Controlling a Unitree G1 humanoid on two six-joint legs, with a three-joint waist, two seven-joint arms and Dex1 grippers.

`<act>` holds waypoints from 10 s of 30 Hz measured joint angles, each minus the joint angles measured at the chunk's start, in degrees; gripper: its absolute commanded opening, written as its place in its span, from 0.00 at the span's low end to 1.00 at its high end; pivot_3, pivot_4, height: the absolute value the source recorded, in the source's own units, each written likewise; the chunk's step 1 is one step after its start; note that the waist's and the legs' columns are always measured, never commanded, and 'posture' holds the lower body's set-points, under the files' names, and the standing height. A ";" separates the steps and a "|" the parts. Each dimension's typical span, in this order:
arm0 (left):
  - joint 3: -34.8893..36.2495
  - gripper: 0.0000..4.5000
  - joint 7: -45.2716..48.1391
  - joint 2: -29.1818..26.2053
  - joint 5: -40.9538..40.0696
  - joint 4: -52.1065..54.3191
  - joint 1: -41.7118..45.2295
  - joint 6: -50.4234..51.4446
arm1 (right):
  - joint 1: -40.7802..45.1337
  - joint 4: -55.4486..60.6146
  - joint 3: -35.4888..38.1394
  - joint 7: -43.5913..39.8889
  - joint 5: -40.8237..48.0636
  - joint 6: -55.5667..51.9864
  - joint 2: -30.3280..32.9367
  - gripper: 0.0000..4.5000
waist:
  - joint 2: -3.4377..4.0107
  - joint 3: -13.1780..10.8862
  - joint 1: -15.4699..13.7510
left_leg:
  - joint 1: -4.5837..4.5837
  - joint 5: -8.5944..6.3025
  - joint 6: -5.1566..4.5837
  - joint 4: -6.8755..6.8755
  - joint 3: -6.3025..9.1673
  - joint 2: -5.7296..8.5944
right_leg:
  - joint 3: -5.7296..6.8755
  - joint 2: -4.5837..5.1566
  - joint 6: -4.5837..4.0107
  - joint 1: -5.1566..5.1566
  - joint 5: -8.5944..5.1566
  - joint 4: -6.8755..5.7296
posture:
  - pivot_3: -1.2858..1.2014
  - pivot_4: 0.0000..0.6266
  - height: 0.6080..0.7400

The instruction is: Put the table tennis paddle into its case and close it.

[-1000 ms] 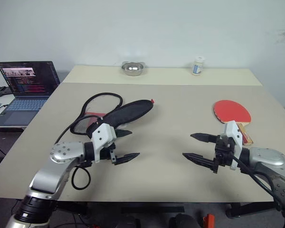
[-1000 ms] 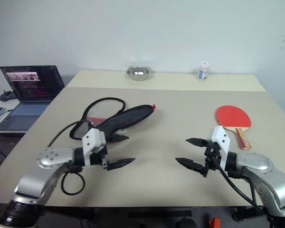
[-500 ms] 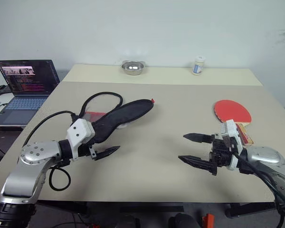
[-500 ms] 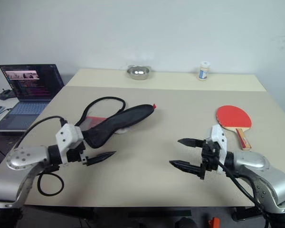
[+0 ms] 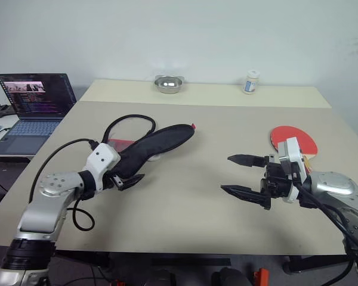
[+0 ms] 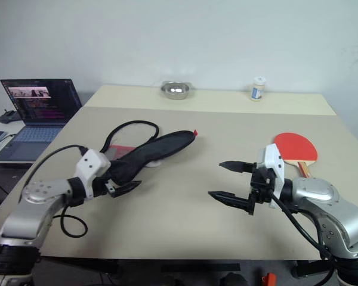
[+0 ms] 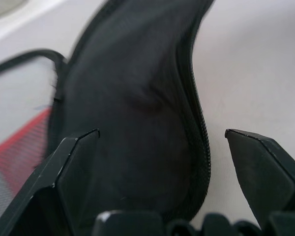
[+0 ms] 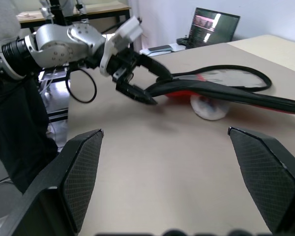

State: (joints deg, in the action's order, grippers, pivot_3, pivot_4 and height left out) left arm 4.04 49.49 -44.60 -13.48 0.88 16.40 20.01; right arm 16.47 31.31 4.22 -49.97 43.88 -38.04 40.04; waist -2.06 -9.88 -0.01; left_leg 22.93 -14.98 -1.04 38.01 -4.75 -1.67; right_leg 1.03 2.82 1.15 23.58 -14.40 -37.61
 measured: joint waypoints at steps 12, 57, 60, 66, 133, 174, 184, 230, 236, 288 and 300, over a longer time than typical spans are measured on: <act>-2.16 0.86 1.79 0.55 0.36 -2.46 2.56 -0.35 | 6.77 4.32 1.58 -2.51 2.92 -0.24 7.09 1.00 | -0.01 -0.03 0.05 | 0.00 0.00 0.00 0.01 0.00 0.00 | 0.04 0.09 -0.02 0.04 0.00 -0.04 | 0.52 0.24 1.00; -17.21 0.17 -9.51 35.22 -4.58 -11.29 22.22 25.85 | -0.35 1.59 6.89 -6.37 2.37 -0.02 15.28 1.00 | -0.11 -0.08 -0.10 | 0.02 0.01 -0.01 0.13 0.11 0.10 | 0.03 -0.05 0.06 -0.06 0.02 -0.07 | 0.52 0.24 1.00; -17.74 0.40 -9.97 36.55 -4.17 -12.20 22.22 25.77 | -1.04 2.27 7.56 -6.27 2.37 -0.02 15.28 1.00 | -0.12 -0.08 -0.09 | 0.03 0.01 -0.01 0.14 0.10 0.11 | 0.01 -0.04 0.07 -0.06 0.02 -0.06 | 0.52 0.24 1.00; -18.41 0.88 -9.38 35.19 -3.99 -11.21 22.16 25.63 | -1.53 2.27 7.81 -6.25 2.37 -0.02 15.28 1.00 | -0.12 -0.08 -0.02 | 0.01 0.01 0.00 0.13 0.11 0.07 | 0.02 -0.06 0.11 -0.06 0.00 -0.08 | 0.52 0.24 1.00; 0.26 0.99 18.75 -2.79 -13.65 1.67 11.80 7.04 | 12.39 -24.58 4.58 56.66 11.37 -31.38 -38.92 1.00 | -0.08 -0.10 1.76 | 0.10 0.05 0.06 -0.03 0.00 0.01 | -0.04 -0.03 -0.07 0.28 -0.03 -0.39 | 0.52 0.24 1.00; -1.50 1.00 19.59 -0.55 -11.51 -0.55 12.70 5.27 | 20.05 -39.06 11.30 63.77 17.77 -13.77 -47.34 0.01 | -0.06 -0.11 1.88 | 0.35 0.09 0.13 -0.05 -0.03 0.01 | -0.06 0.00 -0.10 0.56 0.00 -0.44 | 0.52 0.24 1.00; -2.57 1.00 18.77 0.37 -11.52 -0.14 12.55 5.30 | 23.18 -33.79 7.91 47.95 26.45 -38.47 -17.43 0.01 | -0.08 -0.10 1.62 | 0.51 0.07 0.10 -0.04 0.01 0.11 | 0.01 0.06 -0.08 0.59 0.01 -0.26 | 0.52 0.24 1.00; -7.43 1.00 22.04 2.57 -9.94 -2.29 15.35 2.63 | 24.43 -45.70 -0.29 2.97 -22.64 -15.41 1.66 0.98 | 0.04 -0.18 1.41 | 0.67 0.12 0.18 0.08 0.02 -0.02 | -0.03 -0.09 -0.07 0.78 0.03 -0.44 | 0.52 0.24 1.00; -7.73 1.00 22.69 3.07 -9.62 -4.29 16.26 1.64 | 7.24 -24.88 7.17 18.16 -19.91 -23.72 -10.67 0.98 | 0.07 -0.19 1.65 | 0.56 0.17 0.24 0.18 -0.05 0.00 | -0.10 -0.11 -0.06 0.72 0.03 -0.49 | 0.52 0.24 1.00; -8.39 1.00 23.12 4.41 -9.00 -5.89 17.50 -0.14 | 15.93 -42.01 4.84 46.63 -36.91 1.10 -24.98 0.01 | 0.02 -0.16 1.83 | 0.34 0.42 0.30 0.07 -0.13 -0.11 | -0.30 -0.59 -0.08 0.60 0.27 -0.44 | 0.52 0.24 1.00; -8.39 1.00 22.59 4.75 -8.95 -5.90 17.70 -0.21 | 15.91 -42.68 10.55 49.50 -33.59 -4.56 -26.36 0.01 | 0.02 -0.16 1.83 | 0.33 0.43 0.30 0.07 -0.12 -0.12 | -0.30 -0.59 -0.08 0.60 0.27 -0.47 | 0.52 0.24 1.00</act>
State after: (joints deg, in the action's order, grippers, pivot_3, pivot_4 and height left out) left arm -4.35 72.07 -39.84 -22.43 -5.02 34.09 19.80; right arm 32.38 -11.37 14.78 -0.47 10.28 -42.60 13.68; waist -2.04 -10.04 1.82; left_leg 23.25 -14.55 -0.74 38.08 -4.87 -1.79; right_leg 0.73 2.23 1.07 24.17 -14.13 -38.08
